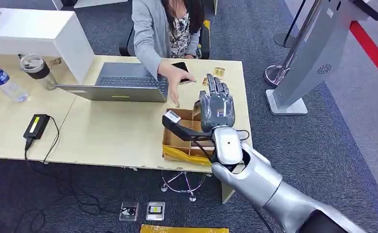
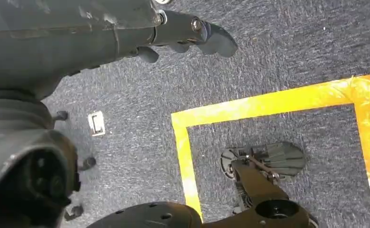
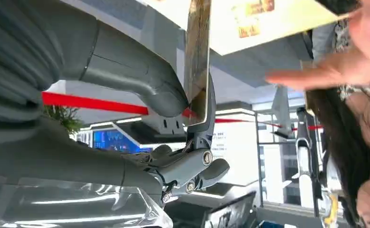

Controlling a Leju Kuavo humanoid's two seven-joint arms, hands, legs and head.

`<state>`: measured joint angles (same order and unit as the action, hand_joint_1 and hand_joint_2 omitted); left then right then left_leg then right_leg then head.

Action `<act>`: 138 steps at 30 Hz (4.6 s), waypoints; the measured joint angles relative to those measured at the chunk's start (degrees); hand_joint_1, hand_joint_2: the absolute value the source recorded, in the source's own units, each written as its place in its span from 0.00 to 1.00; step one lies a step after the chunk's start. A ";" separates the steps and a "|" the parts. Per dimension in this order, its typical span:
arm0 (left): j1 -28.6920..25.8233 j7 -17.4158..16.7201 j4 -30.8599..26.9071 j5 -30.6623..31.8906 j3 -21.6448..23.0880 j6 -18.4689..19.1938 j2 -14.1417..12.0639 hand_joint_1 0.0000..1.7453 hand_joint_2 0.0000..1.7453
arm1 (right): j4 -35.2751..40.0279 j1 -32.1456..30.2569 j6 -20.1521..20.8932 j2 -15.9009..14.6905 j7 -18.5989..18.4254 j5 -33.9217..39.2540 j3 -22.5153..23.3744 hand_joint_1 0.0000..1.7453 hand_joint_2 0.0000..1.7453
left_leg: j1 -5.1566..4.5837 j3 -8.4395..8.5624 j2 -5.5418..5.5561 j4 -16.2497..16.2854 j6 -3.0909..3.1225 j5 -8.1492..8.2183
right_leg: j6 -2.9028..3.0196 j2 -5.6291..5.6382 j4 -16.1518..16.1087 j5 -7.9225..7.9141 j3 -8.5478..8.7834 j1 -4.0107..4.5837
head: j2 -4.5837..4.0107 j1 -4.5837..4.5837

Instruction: Pass the card to the sensor for recognition and then transmit it.

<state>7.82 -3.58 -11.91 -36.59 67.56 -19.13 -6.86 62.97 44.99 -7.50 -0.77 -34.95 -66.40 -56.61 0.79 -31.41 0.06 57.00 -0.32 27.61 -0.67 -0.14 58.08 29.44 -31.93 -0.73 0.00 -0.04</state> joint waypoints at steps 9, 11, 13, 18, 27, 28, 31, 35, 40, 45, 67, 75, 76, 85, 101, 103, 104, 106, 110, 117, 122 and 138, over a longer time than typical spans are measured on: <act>0.91 -0.50 0.00 0.74 0.02 1.33 0.02 0.00 0.00 | -2.01 2.68 0.76 1.51 0.00 -0.81 0.02 1.00 1.00 | 0.00 0.00 0.00 0.00 0.00 0.00 | 0.00 0.01 0.00 0.00 0.00 0.00 | 0.00 0.00; 0.93 -0.57 0.00 0.79 0.02 1.42 0.05 0.00 0.00 | -2.38 2.83 0.79 1.73 0.00 -0.96 0.02 1.00 1.00 | 0.00 0.00 0.00 0.00 0.00 0.00 | 0.00 0.01 0.00 0.00 0.00 0.00 | 0.00 0.00; 0.99 -0.63 0.00 0.85 0.02 1.55 0.05 0.00 0.00 | -2.88 2.87 0.83 2.03 0.00 -1.22 0.00 1.00 1.00 | 0.00 0.00 0.00 0.00 0.00 0.00 | 0.00 0.01 0.00 0.00 0.00 0.00 | 0.00 0.02; 1.15 -0.63 0.00 0.98 0.02 1.71 0.07 0.00 0.00 | -4.41 3.03 0.63 3.00 0.15 -2.38 -0.04 0.35 1.00 | 0.00 0.00 0.00 0.00 -0.01 -0.01 | 0.00 0.01 0.01 0.00 0.00 0.00 | 0.00 0.00; 1.16 -0.63 0.00 1.57 0.00 1.95 0.09 0.00 0.00 | -6.21 3.09 3.87 4.61 3.15 -0.15 -0.04 0.00 0.00 | 0.00 0.00 0.00 0.00 -0.01 -0.01 | 0.00 0.01 0.01 0.00 -0.01 0.00 | 0.00 0.02; 1.16 -0.66 0.00 1.60 0.00 1.95 0.09 0.00 0.00 | -6.38 3.10 3.71 4.87 3.63 0.09 -0.04 0.00 0.00 | 0.00 0.00 0.00 0.00 -0.01 -0.01 | 0.00 0.01 0.01 0.00 0.00 0.00 | 0.00 0.00; 1.15 -0.63 0.00 1.57 0.00 1.86 0.09 0.00 0.00 | -6.91 3.16 3.47 5.33 4.00 -0.29 -0.11 0.00 0.00 | 0.00 0.00 0.00 0.00 -0.01 -0.01 | 0.00 0.01 0.01 0.00 0.00 0.00 | 0.00 0.00; 1.06 -0.63 0.02 1.35 -0.02 1.53 0.09 0.00 0.00 | -7.21 3.72 3.26 5.25 3.17 -1.05 -0.09 0.00 0.00 | 0.00 0.00 0.00 0.00 -0.01 -0.01 | 0.00 0.01 0.01 0.00 -0.01 0.00 | 0.00 0.00; 0.45 0.44 0.02 0.37 -0.11 0.94 0.11 0.00 0.00 | -6.07 3.97 4.57 3.12 3.78 -1.18 1.31 0.00 0.00 | 0.00 0.04 0.00 0.05 -0.01 -0.01 | 0.00 0.03 0.00 0.00 0.01 0.00 | 0.00 -0.02; -0.28 0.83 0.02 0.18 -0.35 0.90 0.09 0.00 0.00 | -2.23 2.17 5.25 -2.40 2.21 -0.87 4.50 0.00 0.00 | -0.01 0.06 -0.01 0.10 0.00 0.00 | -0.01 0.07 -0.02 -0.01 0.02 -0.01 | 0.00 0.00; -1.47 1.16 0.07 -1.79 -2.84 -3.17 -0.06 0.00 0.00 | -0.64 -25.67 -31.30 -26.27 15.70 51.51 34.21 0.00 0.00 | 0.02 0.02 0.08 0.17 0.11 0.11 | -0.03 -0.13 -0.06 0.00 0.09 0.01 | 0.00 0.04; -1.49 -1.68 0.04 -2.05 -3.23 -2.47 -0.46 0.00 0.00 | -13.19 -32.99 -30.47 -25.53 23.83 66.28 36.81 0.00 0.00 | 0.01 -0.07 0.14 0.16 0.12 0.12 | -0.02 -0.17 -0.07 0.03 0.05 0.01 | 0.00 0.02; -1.47 -1.75 0.04 -2.14 -3.28 -2.47 -0.59 0.00 0.00 | -15.34 -33.60 -30.23 -25.14 25.02 68.27 36.68 0.00 0.00 | 0.02 -0.06 0.12 0.15 0.11 0.13 | -0.02 -0.16 -0.07 0.03 0.05 0.01 | 0.00 0.02; -1.43 -1.88 -0.02 -3.23 -3.83 -3.06 -0.79 0.00 0.00 | -29.90 -37.80 -24.48 -20.16 24.20 75.45 35.24 0.00 0.00 | 0.03 -0.03 0.08 0.12 0.11 0.13 | -0.01 -0.13 -0.06 0.04 0.04 0.04 | 0.00 0.02; -1.44 -2.08 -0.35 -4.17 -4.24 -2.45 -1.38 0.00 0.00 | -41.79 -41.26 -13.38 -14.97 16.87 76.96 26.88 0.00 0.00 | 0.02 -0.01 0.06 0.13 0.11 0.12 | -0.01 -0.05 -0.06 0.04 0.05 0.02 | 0.00 0.04; -1.43 -2.10 -0.35 -4.13 -4.24 -2.32 -1.38 0.00 0.00 | -42.55 -41.33 -13.36 -14.84 16.41 77.66 26.32 0.00 0.00 | 0.02 -0.01 0.04 0.13 0.11 0.12 | -0.01 -0.03 -0.06 0.04 0.05 0.02 | 0.00 0.02; -1.43 -2.10 -0.35 -4.04 -4.22 -2.32 -1.38 0.00 0.00 | -42.88 -41.35 -13.03 -14.75 16.30 77.90 26.05 0.00 0.00 | 0.02 0.00 0.03 0.13 0.11 0.12 | -0.01 -0.02 -0.06 0.04 0.05 0.02 | 0.00 0.02; -1.42 -2.10 -0.35 -3.85 -4.22 -2.19 -1.38 0.00 0.00 | -43.49 -41.35 -11.76 -14.56 16.06 78.42 25.29 0.00 0.00 | 0.02 0.01 0.03 0.13 0.11 0.12 | -0.01 -0.02 -0.06 0.04 0.06 0.02 | 0.00 0.02; -1.42 -2.08 -0.35 -3.74 -4.22 -1.42 -1.33 0.00 0.00 | -44.63 -41.32 -10.99 -14.10 16.22 79.52 24.59 0.00 0.00 | 0.02 0.01 0.03 0.13 0.11 0.12 | -0.01 -0.02 -0.06 0.04 0.07 0.02 | 0.00 0.02; -1.41 -0.35 -0.35 -3.95 -4.22 -0.85 -1.22 0.00 0.00 | -46.22 -41.27 -11.47 -13.88 18.96 80.41 23.85 0.00 0.00 | 0.02 0.01 0.03 0.13 0.11 0.12 | -0.02 -0.02 -0.06 0.04 0.07 0.02 | 0.00 0.02; -1.26 2.71 -0.35 -4.41 -4.24 -3.19 -0.92 0.00 0.00 | -46.73 -41.09 -11.98 -13.46 25.75 80.30 23.32 0.00 0.00 | 0.02 0.03 0.00 0.13 0.11 0.12 | -0.01 -0.03 -0.06 0.04 0.09 0.02 | 0.00 0.02; -1.11 4.04 -0.28 -3.19 -4.24 -3.65 -0.52 0.00 0.00 | -48.46 -40.86 -12.05 -12.98 26.21 80.50 21.70 0.00 0.00 | 0.02 0.02 0.00 0.13 0.11 0.12 | -0.02 -0.02 -0.06 0.04 0.09 0.01 | 0.00 0.02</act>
<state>6.70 0.46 -12.20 -39.78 63.32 -22.78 -7.39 14.51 4.14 -19.54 -13.75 -8.74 14.10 -34.91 0.80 -31.39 0.07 57.13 -0.21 27.73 -0.69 -0.16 58.02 29.48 -31.84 -0.72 0.00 -0.02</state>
